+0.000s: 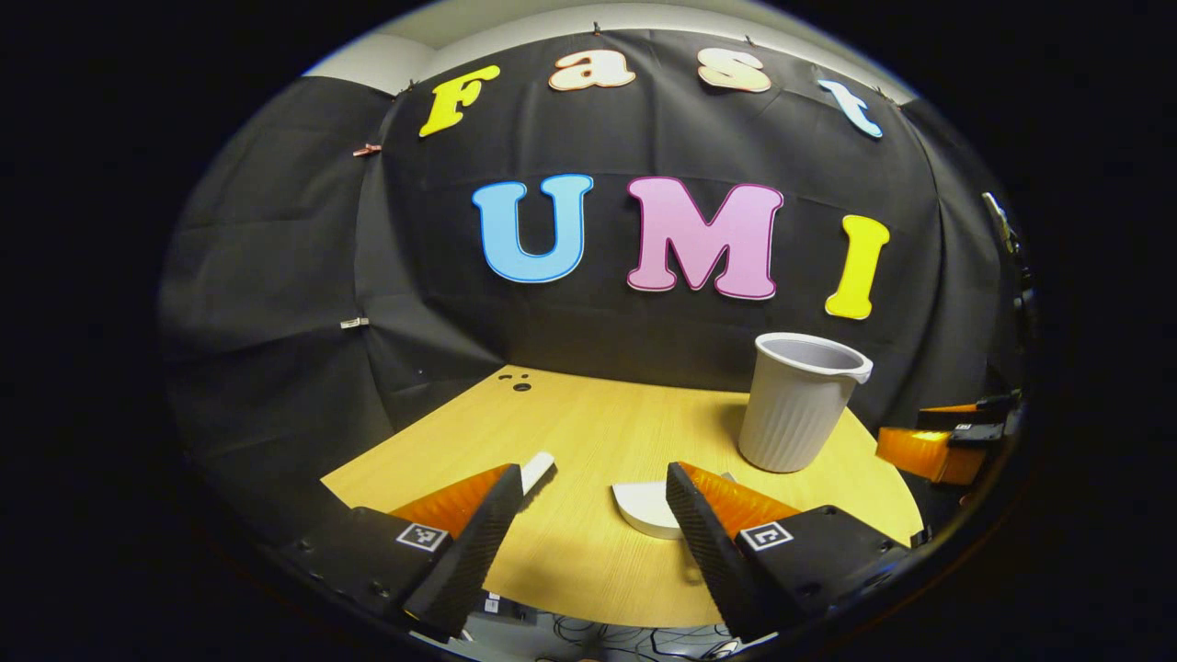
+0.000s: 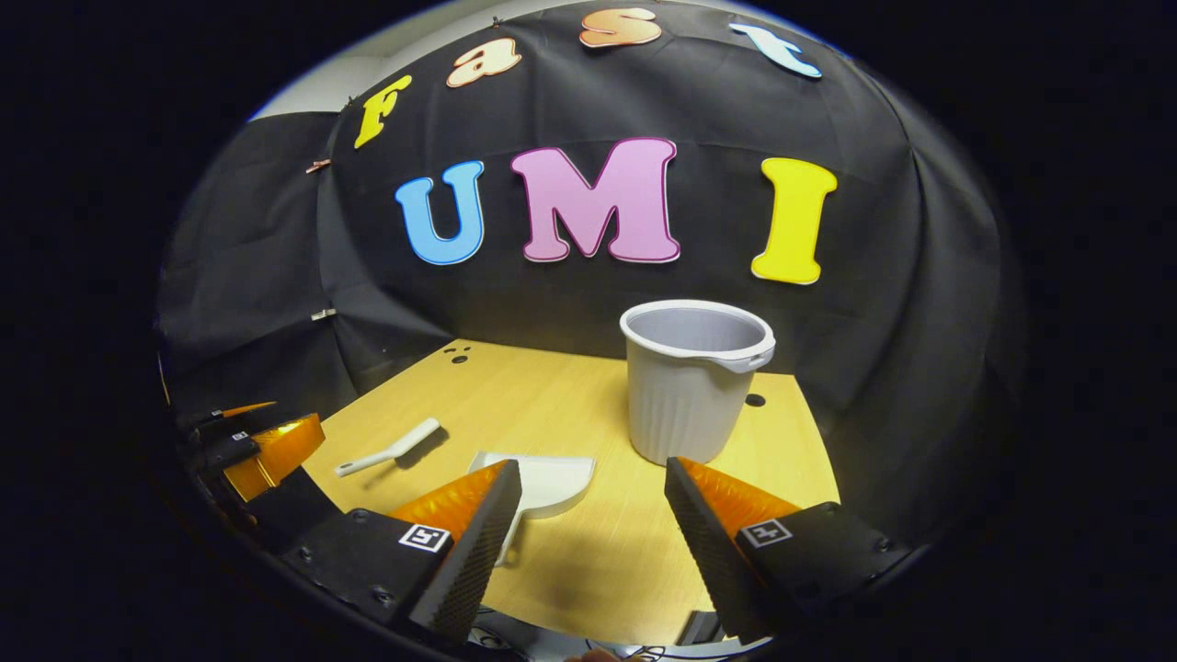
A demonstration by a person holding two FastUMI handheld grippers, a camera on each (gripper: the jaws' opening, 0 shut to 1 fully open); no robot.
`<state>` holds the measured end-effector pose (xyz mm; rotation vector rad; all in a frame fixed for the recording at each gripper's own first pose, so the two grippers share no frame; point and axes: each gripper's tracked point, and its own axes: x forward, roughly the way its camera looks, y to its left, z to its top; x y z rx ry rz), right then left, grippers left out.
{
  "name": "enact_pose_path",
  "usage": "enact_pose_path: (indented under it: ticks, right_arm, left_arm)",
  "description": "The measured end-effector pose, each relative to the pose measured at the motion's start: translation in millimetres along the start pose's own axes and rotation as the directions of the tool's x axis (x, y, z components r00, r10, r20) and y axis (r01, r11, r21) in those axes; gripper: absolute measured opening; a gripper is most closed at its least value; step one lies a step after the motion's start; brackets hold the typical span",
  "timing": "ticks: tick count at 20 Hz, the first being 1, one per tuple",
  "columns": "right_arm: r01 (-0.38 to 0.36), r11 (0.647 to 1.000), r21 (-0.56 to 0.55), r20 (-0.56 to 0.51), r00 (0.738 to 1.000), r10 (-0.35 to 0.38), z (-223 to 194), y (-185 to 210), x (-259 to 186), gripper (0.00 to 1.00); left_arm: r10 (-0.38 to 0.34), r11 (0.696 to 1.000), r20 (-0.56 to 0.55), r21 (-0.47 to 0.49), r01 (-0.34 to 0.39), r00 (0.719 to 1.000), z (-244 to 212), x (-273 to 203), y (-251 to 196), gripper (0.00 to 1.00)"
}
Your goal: Pick up the small broom and dustpan from the desktop, sweep the trash into the dustpan with the broom, and then empty the trash into the garbage bin.
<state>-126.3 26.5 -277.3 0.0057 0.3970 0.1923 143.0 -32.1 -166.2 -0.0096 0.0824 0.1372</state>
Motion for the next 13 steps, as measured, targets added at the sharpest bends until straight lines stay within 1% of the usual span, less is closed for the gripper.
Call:
enact_pose_path:
  ticks: [3, 5, 8, 11, 13]
  right_arm:
    - [-0.053, 0.999, -0.01, -0.009, 0.999, 0.053, -2.6, 20.8, 6.4, 0.99]
    - [-0.086, 0.996, -0.024, -0.009, 0.996, 0.086, -3.6, 35.0, 9.1, 0.99]
    - [-0.124, 0.991, -0.043, -0.025, 0.992, 0.123, -9.7, 50.4, 13.1, 0.99]
    - [-0.134, 0.99, -0.052, -0.025, 0.991, 0.133, -8.8, 56.1, 15.1, 0.99]
    - [-0.126, 0.99, -0.057, -0.018, 0.992, 0.125, -6.8, 55.6, 15.3, 0.99]
  left_arm:
    - [-0.001, 1.0, -0.042, 0.005, 0.002, 0.999, -19.4, -12.4, -0.4, 0.99]
    - [0.009, 1.0, -0.051, 0.017, -0.008, 0.999, -22.4, -17.1, 5.0, 0.99]
    - [0.031, 0.999, -0.049, 0.011, -0.03, 0.998, -22.4, -19.6, 14.9, 0.99]
    - [0.037, 0.999, -0.05, 0.004, -0.037, 0.998, -22.9, -20.0, 21.0, 0.99]
    - [0.034, 0.999, -0.046, 0.0, -0.034, 0.998, -23.1, -18.7, 22.2, 0.99]
